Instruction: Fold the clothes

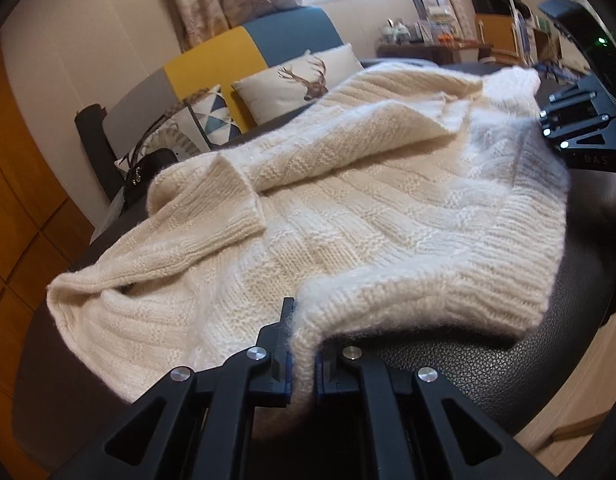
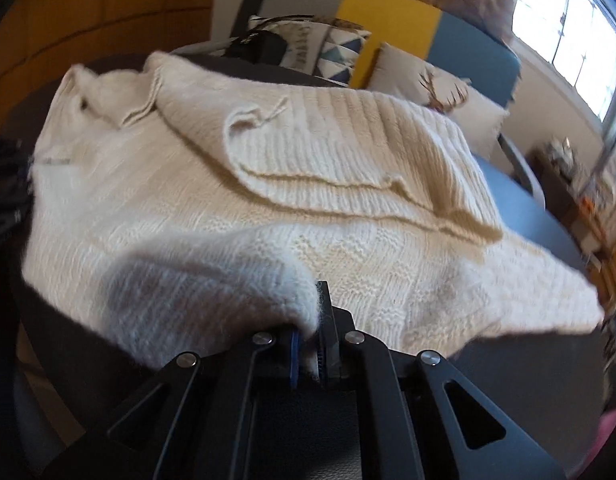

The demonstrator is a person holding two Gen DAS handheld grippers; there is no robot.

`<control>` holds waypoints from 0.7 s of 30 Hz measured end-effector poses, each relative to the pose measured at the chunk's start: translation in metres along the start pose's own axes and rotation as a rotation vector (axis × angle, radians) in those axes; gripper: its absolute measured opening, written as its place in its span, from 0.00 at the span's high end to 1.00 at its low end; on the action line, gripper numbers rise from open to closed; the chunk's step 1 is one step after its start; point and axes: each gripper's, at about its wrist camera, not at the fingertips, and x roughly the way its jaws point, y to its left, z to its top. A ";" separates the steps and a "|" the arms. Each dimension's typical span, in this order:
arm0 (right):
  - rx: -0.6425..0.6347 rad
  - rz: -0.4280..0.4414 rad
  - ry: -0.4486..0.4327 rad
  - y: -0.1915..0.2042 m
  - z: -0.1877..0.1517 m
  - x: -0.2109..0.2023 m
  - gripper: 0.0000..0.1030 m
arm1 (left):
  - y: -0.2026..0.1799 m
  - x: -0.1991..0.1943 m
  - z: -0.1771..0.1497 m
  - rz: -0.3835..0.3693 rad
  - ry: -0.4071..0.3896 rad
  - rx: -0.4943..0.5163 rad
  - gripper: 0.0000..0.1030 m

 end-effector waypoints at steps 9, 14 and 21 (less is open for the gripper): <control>0.205 0.027 -0.050 -0.009 -0.004 -0.008 0.94 | 0.007 -0.009 0.002 0.021 -0.063 -0.064 0.95; 0.319 0.044 -0.146 -0.021 0.006 -0.030 0.94 | 0.012 -0.030 0.015 0.067 -0.159 -0.101 0.95; 0.414 0.070 -0.297 -0.035 0.030 -0.065 0.94 | 0.033 -0.060 0.041 0.123 -0.271 -0.216 0.95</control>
